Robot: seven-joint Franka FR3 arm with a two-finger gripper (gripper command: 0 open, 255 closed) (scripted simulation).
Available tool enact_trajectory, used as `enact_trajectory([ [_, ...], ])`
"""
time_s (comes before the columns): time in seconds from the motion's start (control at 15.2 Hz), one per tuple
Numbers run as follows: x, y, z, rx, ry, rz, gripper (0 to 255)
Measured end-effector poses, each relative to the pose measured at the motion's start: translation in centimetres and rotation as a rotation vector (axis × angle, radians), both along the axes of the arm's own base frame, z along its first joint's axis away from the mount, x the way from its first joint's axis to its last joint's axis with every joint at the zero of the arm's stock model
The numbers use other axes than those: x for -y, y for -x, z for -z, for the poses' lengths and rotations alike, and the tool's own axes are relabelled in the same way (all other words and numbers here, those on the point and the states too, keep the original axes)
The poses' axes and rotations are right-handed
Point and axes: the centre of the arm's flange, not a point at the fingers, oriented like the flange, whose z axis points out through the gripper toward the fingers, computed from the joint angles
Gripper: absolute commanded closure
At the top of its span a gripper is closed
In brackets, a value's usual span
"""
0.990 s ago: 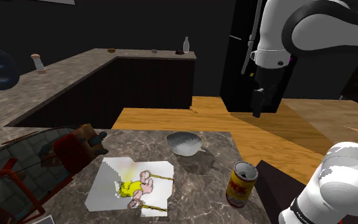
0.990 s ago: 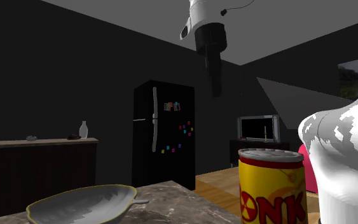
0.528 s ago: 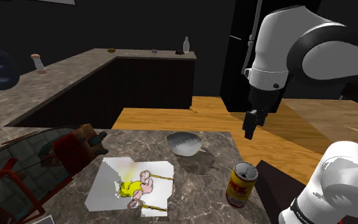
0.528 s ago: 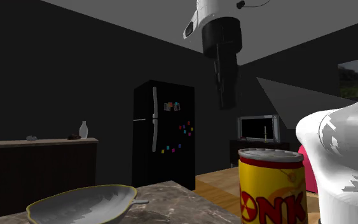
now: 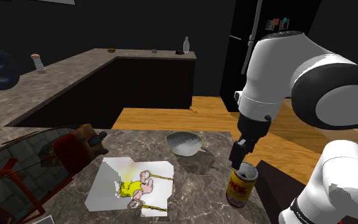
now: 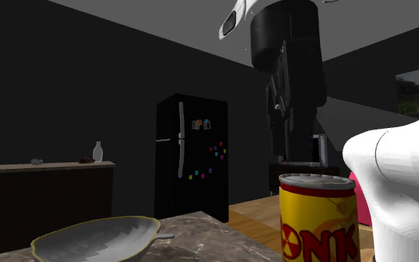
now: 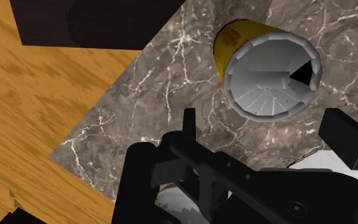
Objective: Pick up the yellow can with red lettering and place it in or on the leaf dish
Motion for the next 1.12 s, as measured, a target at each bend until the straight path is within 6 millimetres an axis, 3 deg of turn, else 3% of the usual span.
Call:
enact_trajectory([
  [0.53,-0.9,0.5,4.1,0.004,-0.008,0.0,0],
  [0.99,-0.9,0.4,4.6,0.005,-0.008,0.0,0],
  [1.06,-0.9,0.4,4.6,0.005,-0.008,0.0,255],
  [1.12,-0.9,0.4,4.6,0.006,-0.008,0.0,255],
])
